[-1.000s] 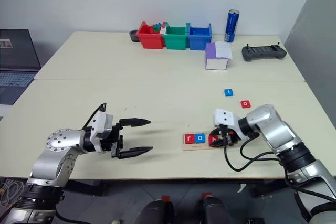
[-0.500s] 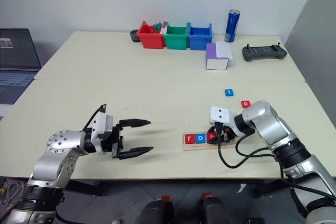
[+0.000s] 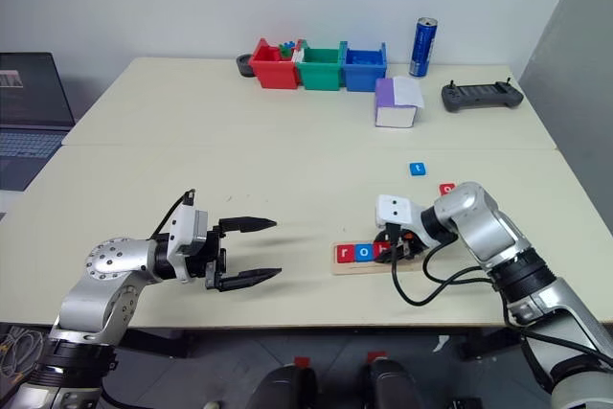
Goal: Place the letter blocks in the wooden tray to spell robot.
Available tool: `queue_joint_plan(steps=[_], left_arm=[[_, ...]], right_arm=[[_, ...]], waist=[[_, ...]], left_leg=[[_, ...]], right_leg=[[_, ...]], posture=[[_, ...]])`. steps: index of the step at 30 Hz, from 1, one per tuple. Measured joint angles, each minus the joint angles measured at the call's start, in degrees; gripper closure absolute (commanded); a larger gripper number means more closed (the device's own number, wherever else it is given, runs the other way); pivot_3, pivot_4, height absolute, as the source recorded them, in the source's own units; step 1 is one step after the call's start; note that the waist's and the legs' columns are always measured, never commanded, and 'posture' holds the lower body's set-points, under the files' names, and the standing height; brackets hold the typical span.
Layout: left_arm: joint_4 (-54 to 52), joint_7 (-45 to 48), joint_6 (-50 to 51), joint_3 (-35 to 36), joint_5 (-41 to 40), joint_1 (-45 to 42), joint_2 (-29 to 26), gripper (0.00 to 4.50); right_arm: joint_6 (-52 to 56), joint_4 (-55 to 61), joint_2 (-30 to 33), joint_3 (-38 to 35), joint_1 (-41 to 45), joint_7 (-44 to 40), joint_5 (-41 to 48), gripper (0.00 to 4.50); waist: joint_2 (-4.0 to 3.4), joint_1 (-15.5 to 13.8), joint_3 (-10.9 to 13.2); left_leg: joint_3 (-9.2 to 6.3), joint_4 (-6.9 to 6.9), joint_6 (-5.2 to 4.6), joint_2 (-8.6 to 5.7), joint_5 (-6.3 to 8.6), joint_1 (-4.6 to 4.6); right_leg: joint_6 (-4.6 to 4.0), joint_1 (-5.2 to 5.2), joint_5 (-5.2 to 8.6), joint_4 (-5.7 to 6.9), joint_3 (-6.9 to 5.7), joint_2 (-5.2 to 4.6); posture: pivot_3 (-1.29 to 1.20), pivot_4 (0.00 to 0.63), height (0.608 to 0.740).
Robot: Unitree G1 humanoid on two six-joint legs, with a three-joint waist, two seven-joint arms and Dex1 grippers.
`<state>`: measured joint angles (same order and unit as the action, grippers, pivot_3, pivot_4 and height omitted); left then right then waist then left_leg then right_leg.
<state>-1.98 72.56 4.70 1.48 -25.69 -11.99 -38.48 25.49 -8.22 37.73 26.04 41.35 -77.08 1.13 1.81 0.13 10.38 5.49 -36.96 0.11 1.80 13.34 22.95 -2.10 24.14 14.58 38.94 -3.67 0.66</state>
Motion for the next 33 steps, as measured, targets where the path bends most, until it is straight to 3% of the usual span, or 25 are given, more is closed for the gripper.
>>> queue_joint_plan(steps=[19,28,33], left_arm=[[-0.2,-0.5,0.0,0.0,0.0,0.0,0.0,0.00],[-0.2,-0.5,-0.1,0.0,0.0,0.0,0.0,0.00],[-0.2,-0.6,-0.1,0.0,0.1,0.0,0.0,0.00]], right_arm=[[-1.1,-0.8,0.1,0.2,0.4,-1.2,-2.2,3.04],[0.3,-0.2,0.2,0.1,0.3,-1.9,-2.2,0.02],[1.5,0.8,0.4,-0.2,0.6,-2.9,-1.6,0.02]], waist=[[0.00,0.0,0.0],[0.00,0.0,0.0],[0.00,0.0,0.0]], left_leg=[[0.00,0.00,0.00,0.00,0.00,-0.01],[0.00,0.00,0.00,0.00,0.00,0.00],[0.00,0.01,0.00,0.00,0.00,0.01]], right_leg=[[0.00,0.00,0.00,0.00,0.00,0.00],[0.00,0.00,0.00,0.00,0.00,0.00],[0.00,0.02,0.00,-0.01,0.00,0.00]], posture=[[0.00,0.150,0.740],[0.00,0.150,0.740],[0.00,0.150,0.740]])
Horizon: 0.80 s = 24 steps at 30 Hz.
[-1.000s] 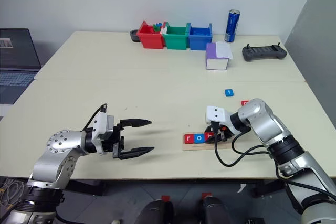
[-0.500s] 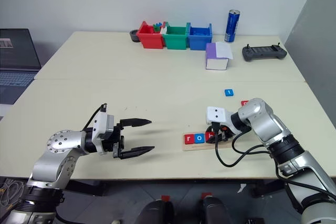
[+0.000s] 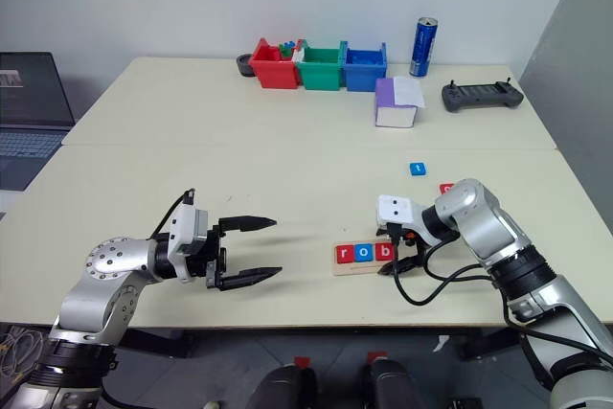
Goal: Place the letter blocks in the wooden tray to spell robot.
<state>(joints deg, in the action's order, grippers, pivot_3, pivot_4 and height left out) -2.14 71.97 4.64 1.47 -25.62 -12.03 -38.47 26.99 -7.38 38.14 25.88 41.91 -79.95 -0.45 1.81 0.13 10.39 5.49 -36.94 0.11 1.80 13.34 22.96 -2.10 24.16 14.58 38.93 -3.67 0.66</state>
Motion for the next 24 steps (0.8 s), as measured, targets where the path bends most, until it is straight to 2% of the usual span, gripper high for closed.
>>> queue_joint_plan(steps=[6,10,11,15,23,24], left_arm=[[0.0,-0.1,0.1,0.0,0.0,-0.1,0.0,0.00],[0.0,-0.2,0.3,0.0,0.0,-0.1,0.0,0.00],[0.0,-0.2,0.3,0.0,0.0,-0.1,0.0,0.00],[0.0,0.0,0.3,0.0,0.0,-0.4,0.0,0.00],[0.6,1.3,-0.1,0.0,0.1,-0.7,-0.1,0.00],[0.6,1.3,-0.2,0.0,0.1,-0.7,-0.1,0.00]], right_arm=[[2.1,3.1,4.6,-4.6,0.3,-1.8,4.1,0.02],[1.7,1.8,8.0,-7.3,-2.5,-1.6,4.7,0.02],[1.6,1.0,8.0,-7.5,-3.1,-1.4,5.0,0.19],[0.9,-1.1,7.7,-7.8,-4.6,-0.2,5.2,1.26],[-0.4,-1.8,5.6,-7.8,-4.6,1.5,5.2,4.24],[-0.5,-1.9,5.5,-7.8,-4.6,1.5,5.1,4.47]], waist=[[0.00,-0.1,0.0],[0.01,-0.1,0.0],[0.01,-0.1,0.0],[0.00,0.2,0.0],[0.00,0.0,0.0],[0.00,0.0,0.0]], left_leg=[[-0.01,0.00,0.00,-0.01,0.00,0.01],[-0.02,0.01,0.00,-0.01,0.00,0.01],[-0.01,0.01,0.00,-0.01,0.00,0.01],[0.01,0.02,0.00,0.02,0.00,-0.01],[-0.01,0.01,0.00,0.00,0.00,0.02],[0.00,0.01,0.00,0.00,0.00,0.02]], right_leg=[[0.00,-0.01,0.00,-0.04,0.00,-0.01],[0.00,-0.02,0.00,-0.06,-0.02,-0.01],[0.00,-0.01,0.00,-0.05,-0.01,-0.01],[0.00,0.00,0.00,-0.02,-0.01,0.02],[0.00,0.00,0.00,-0.04,-0.01,0.00],[0.00,0.00,0.00,-0.05,-0.01,0.00]], posture=[[0.00,0.150,0.740],[0.00,0.150,0.740],[0.00,0.150,0.740],[0.00,0.150,0.740],[0.00,0.150,0.740],[0.00,0.150,0.740]])
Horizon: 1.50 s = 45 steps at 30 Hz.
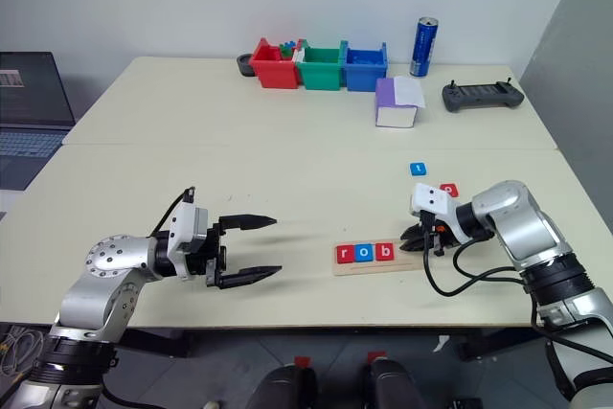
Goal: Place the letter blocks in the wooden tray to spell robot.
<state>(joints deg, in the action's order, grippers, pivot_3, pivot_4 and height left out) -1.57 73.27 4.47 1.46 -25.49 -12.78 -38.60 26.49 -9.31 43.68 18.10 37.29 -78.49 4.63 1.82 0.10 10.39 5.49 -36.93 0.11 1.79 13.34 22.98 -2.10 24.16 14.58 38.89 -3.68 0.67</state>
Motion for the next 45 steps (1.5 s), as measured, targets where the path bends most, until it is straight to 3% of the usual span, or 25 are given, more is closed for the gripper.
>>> queue_joint_plan(steps=[21,30,33,38,44,45], left_arm=[[0.0,-0.2,0.0,0.0,0.2,0.1,-0.3,0.00],[-0.1,-0.3,0.0,0.0,0.2,0.4,-0.4,0.00],[0.0,-0.2,0.0,0.0,0.2,0.4,-0.4,0.00],[0.2,0.0,-0.8,0.0,0.3,0.4,-0.4,0.00],[1.8,0.1,-1.3,0.0,0.4,0.1,-0.4,0.00],[1.8,0.1,-1.3,0.0,0.4,0.0,-0.4,0.00]], right_arm=[[-1.9,-2.2,-4.1,3.3,0.6,1.7,-1.7,4.47],[-0.3,-0.8,1.9,-2.1,0.9,2.4,-0.5,4.47],[4.1,-0.7,1.7,-8.0,2.9,4.5,3.3,3.93],[10.0,-4.8,-0.8,-17.7,9.0,17.9,5.1,2.27],[19.8,-5.2,-3.3,-22.4,6.1,34.2,3.2,0.13],[23.5,-3.1,-4.0,-23.9,5.6,36.4,3.5,0.06]], waist=[[0.00,0.0,0.0],[0.00,0.0,0.0],[0.00,0.2,0.0],[0.02,0.0,0.0],[0.01,-0.1,0.0],[0.01,-0.1,0.0]], left_leg=[[0.00,0.00,0.00,0.01,0.00,0.00],[0.00,0.01,0.00,0.00,0.00,0.00],[0.02,0.02,0.00,0.02,0.00,-0.02],[-0.01,0.05,0.01,0.01,0.00,-0.01],[0.05,0.05,0.01,-0.09,0.00,0.10],[0.04,0.05,0.01,-0.09,0.00,0.10]], right_leg=[[0.00,0.00,0.00,0.00,0.00,0.00],[0.00,0.00,0.00,0.00,0.00,0.00],[0.00,0.01,0.00,0.01,0.01,0.00],[-0.01,0.00,0.00,-0.01,0.00,0.00],[-0.02,0.08,0.01,-0.02,0.05,-0.10],[-0.02,0.08,0.01,-0.02,0.04,-0.10]], posture=[[0.00,0.150,0.740],[0.00,0.150,0.740],[0.00,0.150,0.740],[0.00,0.150,0.740],[0.00,0.150,0.740],[0.00,0.150,0.740]])
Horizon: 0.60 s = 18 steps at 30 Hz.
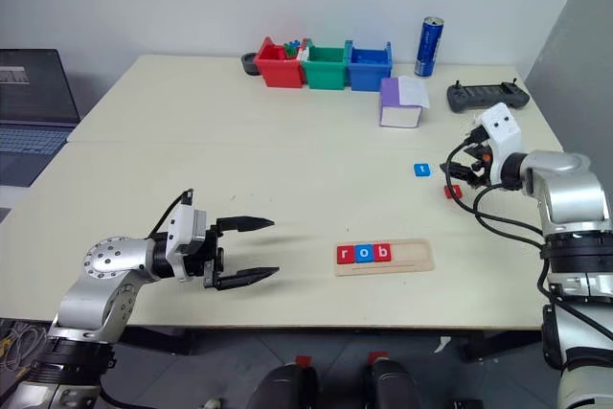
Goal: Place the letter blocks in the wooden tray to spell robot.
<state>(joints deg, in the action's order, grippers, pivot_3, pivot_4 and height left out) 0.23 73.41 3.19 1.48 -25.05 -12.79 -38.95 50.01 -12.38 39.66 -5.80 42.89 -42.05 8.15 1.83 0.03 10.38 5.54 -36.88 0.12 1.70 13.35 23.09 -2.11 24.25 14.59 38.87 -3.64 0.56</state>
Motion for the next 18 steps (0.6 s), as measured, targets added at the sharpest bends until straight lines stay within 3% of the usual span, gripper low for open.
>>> queue_joint_plan(steps=[6,13,18], left_arm=[[0.5,0.7,-0.1,-0.1,0.1,-1.1,0.2,0.00],[2.0,1.0,-0.2,-1.2,0.5,-2.0,0.8,0.00],[2.0,1.0,-0.1,-1.2,0.5,-2.4,0.9,0.00]], right_arm=[[8.5,4.7,-3.8,-3.8,-1.2,8.8,1.1,0.06],[9.3,-1.3,-10.3,-6.9,-0.3,19.9,0.9,0.06],[7.6,-3.3,-12.6,-6.6,-0.2,23.2,0.9,0.06]], waist=[[0.00,0.4,0.0],[0.00,0.4,0.0],[-0.01,0.4,0.0]], left_leg=[[0.00,0.02,0.00,0.04,0.00,-0.07],[0.01,0.04,0.00,0.02,0.00,-0.03],[0.01,0.05,-0.01,0.02,0.00,-0.03]], right_leg=[[0.01,-0.02,0.00,0.05,-0.02,0.03],[0.01,0.01,0.00,0.04,0.00,0.03],[0.01,0.01,0.00,0.04,0.01,0.03]], posture=[[0.00,0.150,0.740],[0.00,0.150,0.740],[0.00,0.150,0.740]])
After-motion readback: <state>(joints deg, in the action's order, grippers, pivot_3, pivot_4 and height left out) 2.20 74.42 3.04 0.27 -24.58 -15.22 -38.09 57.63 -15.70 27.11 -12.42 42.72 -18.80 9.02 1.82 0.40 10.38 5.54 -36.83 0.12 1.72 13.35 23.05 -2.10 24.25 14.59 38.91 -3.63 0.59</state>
